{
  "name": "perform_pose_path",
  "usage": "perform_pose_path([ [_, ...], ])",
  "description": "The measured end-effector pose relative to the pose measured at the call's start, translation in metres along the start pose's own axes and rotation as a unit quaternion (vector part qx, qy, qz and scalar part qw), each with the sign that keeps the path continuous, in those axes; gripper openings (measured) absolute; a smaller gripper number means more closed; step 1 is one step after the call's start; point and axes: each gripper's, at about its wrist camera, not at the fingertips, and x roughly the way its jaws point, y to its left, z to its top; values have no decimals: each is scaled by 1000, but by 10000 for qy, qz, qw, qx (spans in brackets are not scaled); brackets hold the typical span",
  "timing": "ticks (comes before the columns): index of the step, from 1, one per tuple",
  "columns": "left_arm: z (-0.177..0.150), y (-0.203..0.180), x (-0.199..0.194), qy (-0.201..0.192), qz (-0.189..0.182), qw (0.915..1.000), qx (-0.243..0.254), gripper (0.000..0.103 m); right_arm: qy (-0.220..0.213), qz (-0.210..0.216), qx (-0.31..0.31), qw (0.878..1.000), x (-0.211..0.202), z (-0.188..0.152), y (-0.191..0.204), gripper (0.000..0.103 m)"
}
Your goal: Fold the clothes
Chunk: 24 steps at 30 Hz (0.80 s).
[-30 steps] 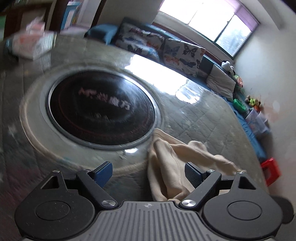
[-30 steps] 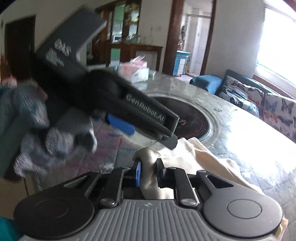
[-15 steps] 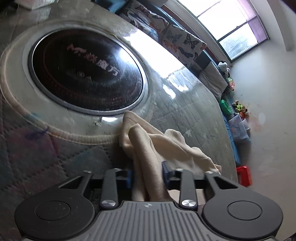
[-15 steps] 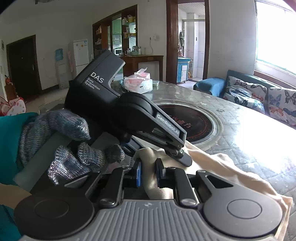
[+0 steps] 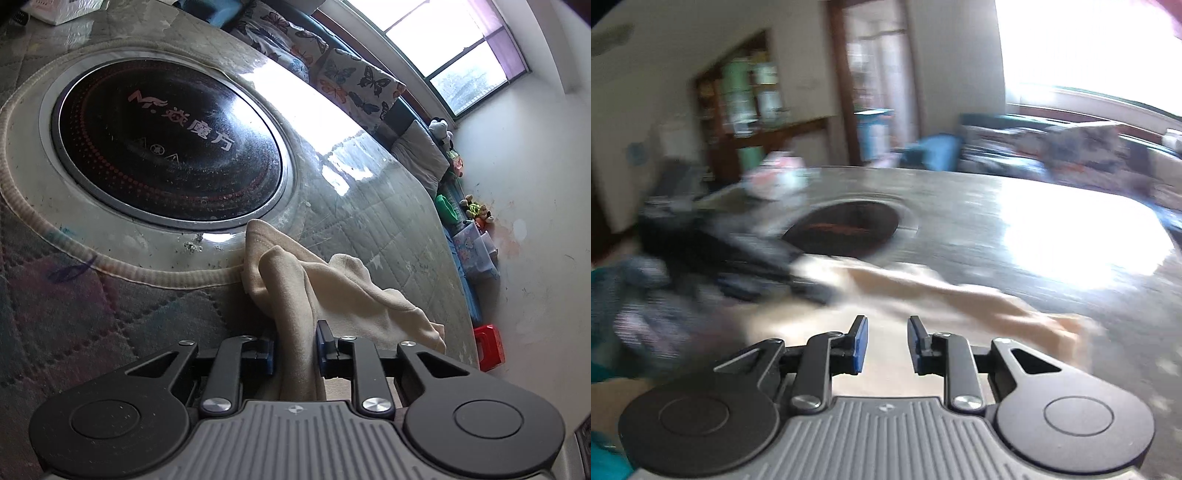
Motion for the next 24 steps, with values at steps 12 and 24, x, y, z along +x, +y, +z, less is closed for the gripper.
perform_pose_path([
  [12, 1, -7, 3, -25, 132, 9997, 213, 23, 101, -953, 1456, 9847, 12, -31, -110, 37],
  [24, 5, -27, 1, -169, 343, 9967, 711, 21, -69, -690, 1555, 9854, 4, -32, -97, 11],
])
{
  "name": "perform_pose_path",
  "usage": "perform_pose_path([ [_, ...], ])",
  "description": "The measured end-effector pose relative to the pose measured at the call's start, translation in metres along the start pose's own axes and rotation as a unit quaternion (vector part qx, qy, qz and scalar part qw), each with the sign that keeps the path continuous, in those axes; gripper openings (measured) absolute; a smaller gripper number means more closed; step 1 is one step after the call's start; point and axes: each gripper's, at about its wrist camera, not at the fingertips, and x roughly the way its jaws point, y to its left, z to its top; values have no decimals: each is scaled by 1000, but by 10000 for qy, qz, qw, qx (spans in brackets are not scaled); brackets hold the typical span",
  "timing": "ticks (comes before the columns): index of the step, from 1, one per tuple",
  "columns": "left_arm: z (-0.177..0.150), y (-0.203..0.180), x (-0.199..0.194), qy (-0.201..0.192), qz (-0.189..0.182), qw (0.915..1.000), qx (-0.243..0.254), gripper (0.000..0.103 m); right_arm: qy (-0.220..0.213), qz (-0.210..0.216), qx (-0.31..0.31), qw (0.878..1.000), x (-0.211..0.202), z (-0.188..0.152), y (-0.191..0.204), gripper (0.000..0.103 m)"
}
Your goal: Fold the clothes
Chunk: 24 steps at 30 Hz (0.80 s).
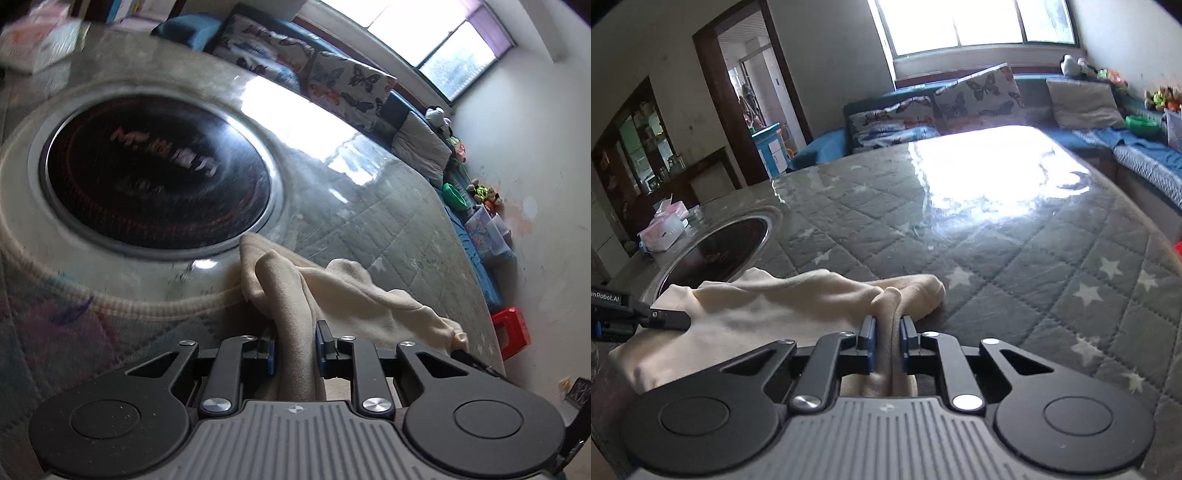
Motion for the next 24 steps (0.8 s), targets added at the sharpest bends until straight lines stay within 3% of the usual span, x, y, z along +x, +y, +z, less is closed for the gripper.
perform_pose_path([
  [9, 8, -50, -2, -208, -196, 9969, 731, 20, -519, -126, -87, 9985, -44, 14, 2, 10],
  [18, -3, -111, 21, -66, -532, 9919, 1156, 19, -960, -722, -91, 9927, -92, 24, -29, 10],
  [24, -14, -146, 41, 96, -693, 9872, 1434, 19, -1034, -1137, -40, 9881, -112, 22, -53, 10],
])
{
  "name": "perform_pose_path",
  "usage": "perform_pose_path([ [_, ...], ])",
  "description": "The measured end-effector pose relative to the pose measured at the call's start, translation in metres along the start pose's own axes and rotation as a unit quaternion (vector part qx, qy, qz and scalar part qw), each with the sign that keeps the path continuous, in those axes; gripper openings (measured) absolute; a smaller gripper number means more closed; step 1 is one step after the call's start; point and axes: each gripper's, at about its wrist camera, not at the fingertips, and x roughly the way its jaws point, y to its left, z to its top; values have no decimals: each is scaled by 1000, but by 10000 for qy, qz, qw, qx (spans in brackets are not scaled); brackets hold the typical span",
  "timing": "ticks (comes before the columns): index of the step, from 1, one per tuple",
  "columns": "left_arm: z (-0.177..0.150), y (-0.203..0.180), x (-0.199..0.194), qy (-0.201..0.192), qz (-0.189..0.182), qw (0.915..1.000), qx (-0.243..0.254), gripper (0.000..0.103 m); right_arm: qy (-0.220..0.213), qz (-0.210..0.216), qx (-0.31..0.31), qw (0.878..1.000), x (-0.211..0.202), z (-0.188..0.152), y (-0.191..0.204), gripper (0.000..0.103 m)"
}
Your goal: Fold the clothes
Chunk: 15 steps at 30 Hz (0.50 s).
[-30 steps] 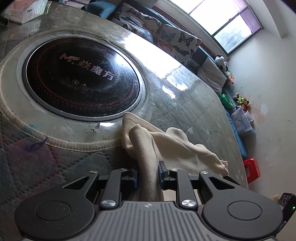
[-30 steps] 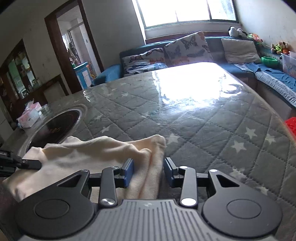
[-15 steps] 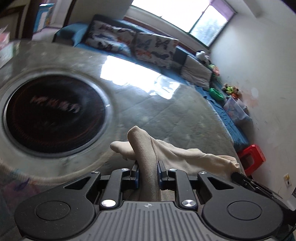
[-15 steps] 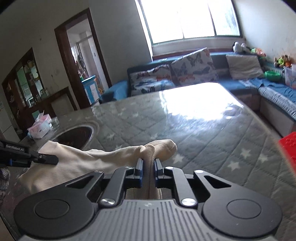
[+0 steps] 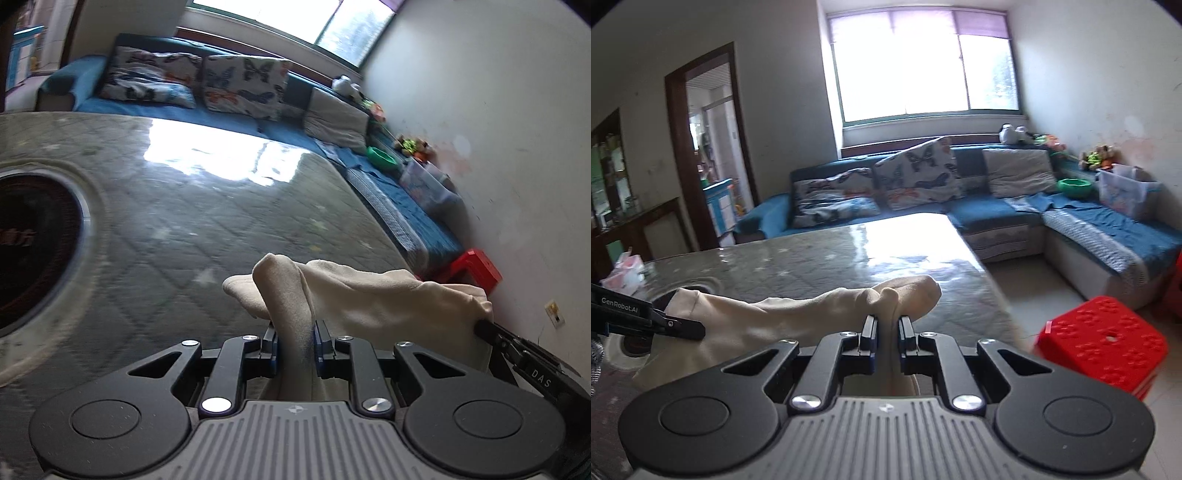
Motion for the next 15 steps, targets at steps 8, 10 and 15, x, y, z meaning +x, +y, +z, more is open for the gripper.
perform_pose_path([
  [8, -5, -33, 27, 179, -85, 9995, 264, 19, -6, -368, 153, 9992, -4, -3, -36, 10],
  [10, -4, -37, 33, 182, -57, 9993, 322, 19, -4, -407, 156, 9991, -3, -2, -41, 10],
  [15, -5, -41, 42, 247, 63, 9988, 419, 19, 29, -471, 152, 9988, 6, -1, -49, 10],
])
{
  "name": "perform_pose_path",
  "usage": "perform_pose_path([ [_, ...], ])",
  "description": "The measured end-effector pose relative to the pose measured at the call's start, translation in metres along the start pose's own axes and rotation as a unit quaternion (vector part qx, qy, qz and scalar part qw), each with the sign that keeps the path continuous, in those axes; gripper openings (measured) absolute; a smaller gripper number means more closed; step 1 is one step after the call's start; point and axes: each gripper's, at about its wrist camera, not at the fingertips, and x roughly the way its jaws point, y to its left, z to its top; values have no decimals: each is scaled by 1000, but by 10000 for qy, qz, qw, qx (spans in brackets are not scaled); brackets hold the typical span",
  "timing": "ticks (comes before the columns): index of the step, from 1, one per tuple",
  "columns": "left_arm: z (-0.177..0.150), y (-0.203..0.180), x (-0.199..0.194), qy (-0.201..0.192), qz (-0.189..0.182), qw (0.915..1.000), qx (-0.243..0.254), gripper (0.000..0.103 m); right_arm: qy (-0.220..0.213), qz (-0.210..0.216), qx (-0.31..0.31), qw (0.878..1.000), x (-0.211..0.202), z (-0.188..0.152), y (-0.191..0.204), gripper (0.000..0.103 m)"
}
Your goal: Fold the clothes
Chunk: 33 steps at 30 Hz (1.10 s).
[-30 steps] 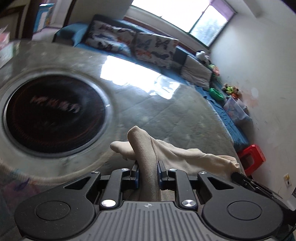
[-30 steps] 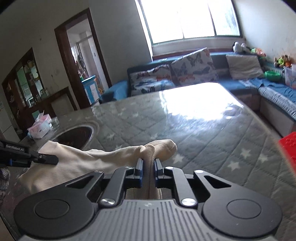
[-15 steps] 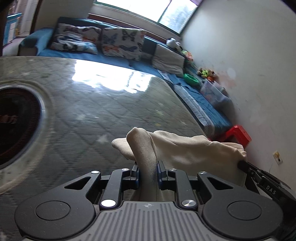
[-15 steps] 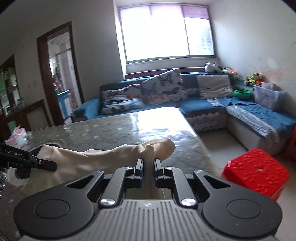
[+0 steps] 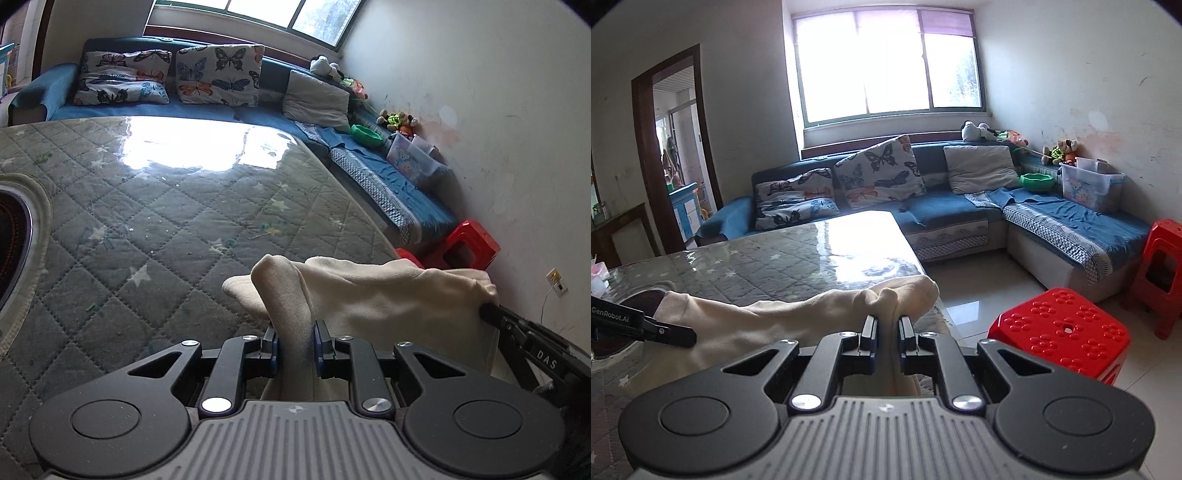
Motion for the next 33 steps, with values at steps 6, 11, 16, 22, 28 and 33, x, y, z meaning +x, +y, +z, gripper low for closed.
perform_pose_path([
  [6, -4, 3, 14, 161, 153, 9998, -7, 20, 157, -65, 43, 9998, 19, -6, -3, 10],
  [11, -8, 4, 20, 253, 252, 9994, 12, 25, 383, -171, -26, 9991, 34, -10, -3, 11],
  [16, -10, 5, 23, 292, 324, 9990, 24, 26, 456, -275, -23, 9986, 37, -15, -4, 11],
  [22, -11, 4, 24, 294, 352, 9989, 72, 25, 502, -123, -107, 9986, 37, -21, 4, 12],
  [28, -12, 6, 28, 295, 360, 9988, 154, 24, 741, -98, -139, 9971, 51, -34, 9, 12],
  [33, -11, 9, 33, 295, 368, 9988, 141, 24, 831, -131, -149, 9963, 64, -39, 10, 13],
])
